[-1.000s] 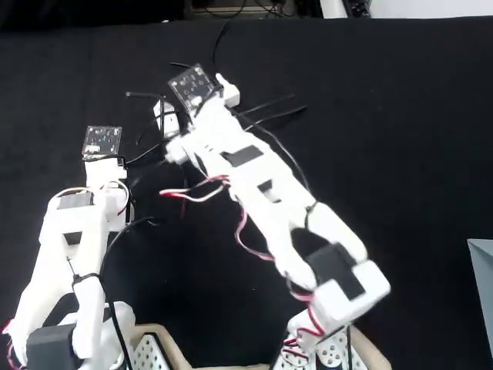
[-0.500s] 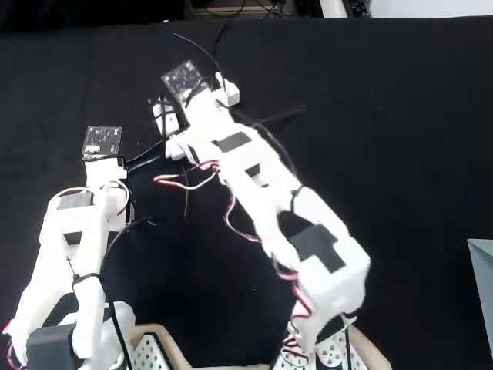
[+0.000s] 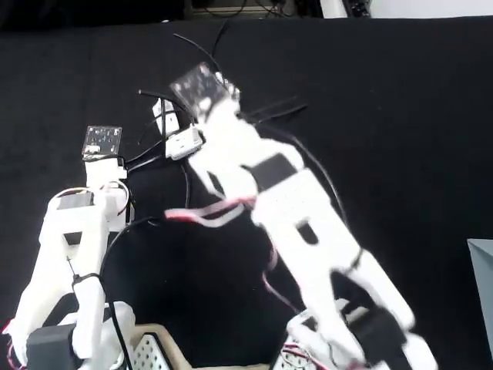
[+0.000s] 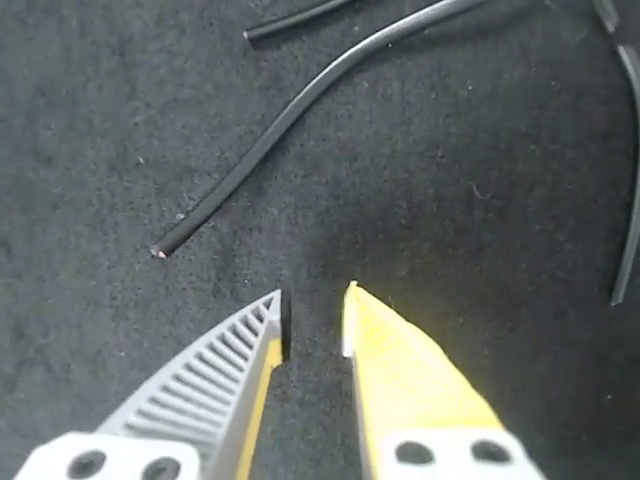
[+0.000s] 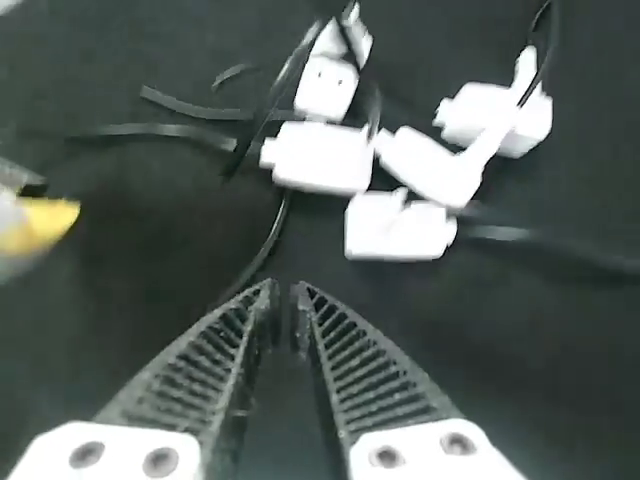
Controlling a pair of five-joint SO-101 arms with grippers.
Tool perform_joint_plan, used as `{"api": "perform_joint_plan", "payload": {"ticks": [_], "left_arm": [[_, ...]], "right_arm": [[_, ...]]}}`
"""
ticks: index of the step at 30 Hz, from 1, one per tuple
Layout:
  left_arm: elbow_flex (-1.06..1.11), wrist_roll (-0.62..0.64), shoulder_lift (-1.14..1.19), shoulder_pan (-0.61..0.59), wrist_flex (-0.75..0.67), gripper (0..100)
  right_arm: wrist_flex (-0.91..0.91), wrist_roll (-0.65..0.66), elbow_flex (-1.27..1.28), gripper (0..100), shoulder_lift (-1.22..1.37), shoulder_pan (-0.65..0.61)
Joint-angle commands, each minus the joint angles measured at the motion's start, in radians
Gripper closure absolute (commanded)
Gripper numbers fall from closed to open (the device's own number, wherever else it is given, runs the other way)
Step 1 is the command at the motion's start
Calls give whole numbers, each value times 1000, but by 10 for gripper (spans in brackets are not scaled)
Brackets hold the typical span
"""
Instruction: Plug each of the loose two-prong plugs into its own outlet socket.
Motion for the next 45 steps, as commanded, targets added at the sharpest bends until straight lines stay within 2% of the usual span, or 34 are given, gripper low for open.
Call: {"api": "perform_joint_plan", "payload": {"ticks": [1, 5, 13, 17, 23, 30, 33, 45], "left_arm": [[4, 0, -51, 27, -18, 972], [64, 2, -170, 38, -21, 970], [282, 9, -597, 45, -75, 971], [371, 9, -770, 88, -75, 971], [478, 9, -985, 137, -66, 970], [579, 8, -1220, 237, 15, 970], [644, 8, -1333, 249, 17, 970], [680, 8, -1344, 251, 18, 970]], "right_arm": [[-64, -61, 216, 985, -206, 5], [-120, -81, 409, 985, -390, 71], [-129, -98, 628, 985, -641, 206], [-129, -167, 704, 985, -717, 206], [-140, -187, 826, 985, -845, 204], [-339, -180, 1076, 985, -1059, 226], [-353, -178, 1152, 984, -1164, 226], [14, -166, 1156, 984, -1423, 219]]}}
